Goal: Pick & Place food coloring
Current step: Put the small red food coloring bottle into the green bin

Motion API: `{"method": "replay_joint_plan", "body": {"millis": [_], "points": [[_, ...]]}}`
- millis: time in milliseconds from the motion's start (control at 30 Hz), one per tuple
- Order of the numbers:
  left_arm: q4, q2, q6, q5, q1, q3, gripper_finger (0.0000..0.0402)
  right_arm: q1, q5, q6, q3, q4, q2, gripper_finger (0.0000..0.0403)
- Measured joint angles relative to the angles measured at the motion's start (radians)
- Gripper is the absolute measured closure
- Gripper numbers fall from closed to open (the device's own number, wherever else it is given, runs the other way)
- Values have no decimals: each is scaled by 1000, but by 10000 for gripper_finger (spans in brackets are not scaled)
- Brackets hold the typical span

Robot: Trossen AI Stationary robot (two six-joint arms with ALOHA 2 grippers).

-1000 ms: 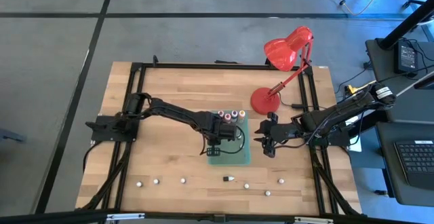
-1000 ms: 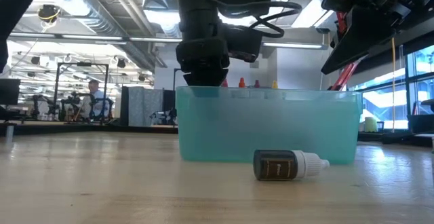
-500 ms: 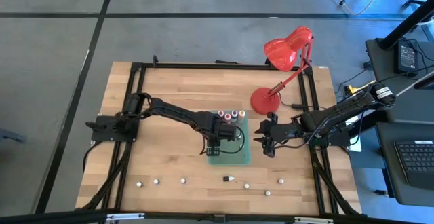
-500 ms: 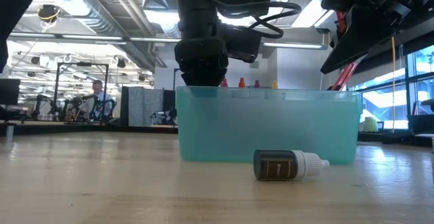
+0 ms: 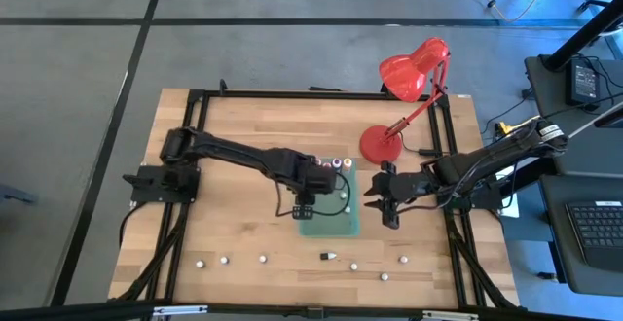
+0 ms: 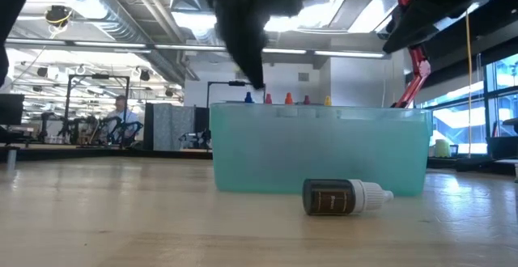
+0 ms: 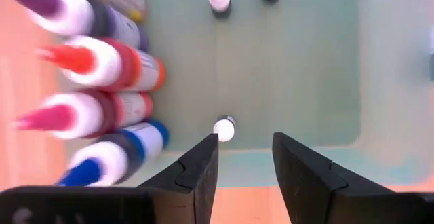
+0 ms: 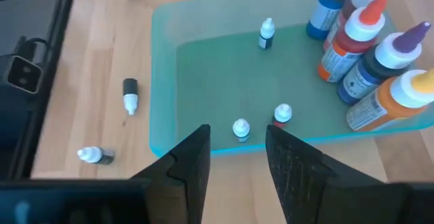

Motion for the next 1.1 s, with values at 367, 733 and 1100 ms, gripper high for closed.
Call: {"method": "replay_joint_plan", "body": {"millis": [367, 733, 1100], "points": [[412, -327, 19, -4, -47, -371, 269, 0, -45, 29, 13, -33, 0, 258], [1139, -646, -48, -1, -208, -948, 268, -8, -12, -39, 13, 47, 0, 231], [1261, -667, -325, -87, -304, -1099, 271, 122, -122, -22, 116, -42, 11, 156]]}}
